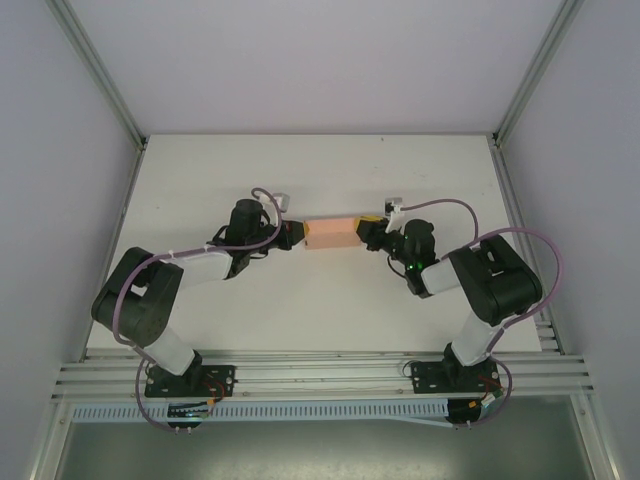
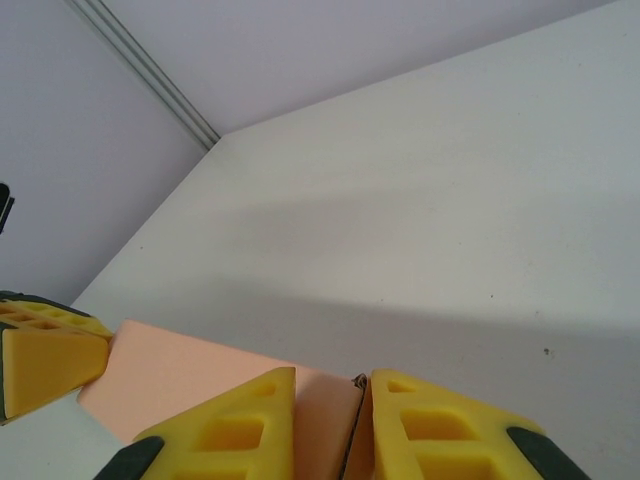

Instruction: Assemble paper box

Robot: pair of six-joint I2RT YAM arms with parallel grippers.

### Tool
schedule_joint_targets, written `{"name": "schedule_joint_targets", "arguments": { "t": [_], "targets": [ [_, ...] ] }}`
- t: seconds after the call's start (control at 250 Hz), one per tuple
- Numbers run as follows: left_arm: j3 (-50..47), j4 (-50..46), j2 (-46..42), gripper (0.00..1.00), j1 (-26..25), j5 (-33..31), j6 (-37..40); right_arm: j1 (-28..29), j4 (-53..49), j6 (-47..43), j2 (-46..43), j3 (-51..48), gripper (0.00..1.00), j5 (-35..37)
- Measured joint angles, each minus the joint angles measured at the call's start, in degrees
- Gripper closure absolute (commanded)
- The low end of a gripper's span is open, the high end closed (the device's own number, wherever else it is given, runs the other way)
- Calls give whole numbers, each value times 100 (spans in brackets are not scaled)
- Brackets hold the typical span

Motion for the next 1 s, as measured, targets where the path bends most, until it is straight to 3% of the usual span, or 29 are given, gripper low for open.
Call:
{"name": "schedule_joint_targets", "arguments": {
  "t": [0.136,0.224,0.348,0.42,0.504,0.548,0.612,0.652,0.747,0.779,0.851,0.943,0.999],
  "targets": [
    [-17,114,0,100,2,35,48,0,-190,-13,-59,81,91,0],
    [109,-33,9,100,2,20,116,-11,-623,2,-190,229,80,2],
    [319,-356,28,75,13,4,212,-22,-1497,37,-442,505,71,-17],
    [470,-667,26,73,13,-57,291,-22,-2107,57,-566,734,66,-20],
    [669,-1088,11,60,20,-181,350,-11,-2885,44,-686,1049,62,2],
    [780,-1355,-2,59,35,-256,415,2,-3307,50,-732,1241,56,11],
    [929,-1665,-22,48,46,-345,463,31,-3871,35,-754,1539,44,22],
    [1032,-1880,-28,42,46,-413,529,46,-4197,31,-758,1740,42,66],
    [1340,-2382,-31,16,48,-501,603,66,-4734,-37,-804,2127,39,118],
    [1456,-2496,-39,2,52,-507,621,66,-4878,-83,-822,2245,37,129],
    [1711,-2693,-105,1,55,-533,667,63,-5154,-164,-883,2474,30,131],
    [1967,-2940,-306,1,55,-675,719,66,-5449,-531,-970,2712,2,50],
    [2131,-3121,-476,1,55,-916,758,66,-5646,-938,-1032,2844,1,-142]
  ]
}}
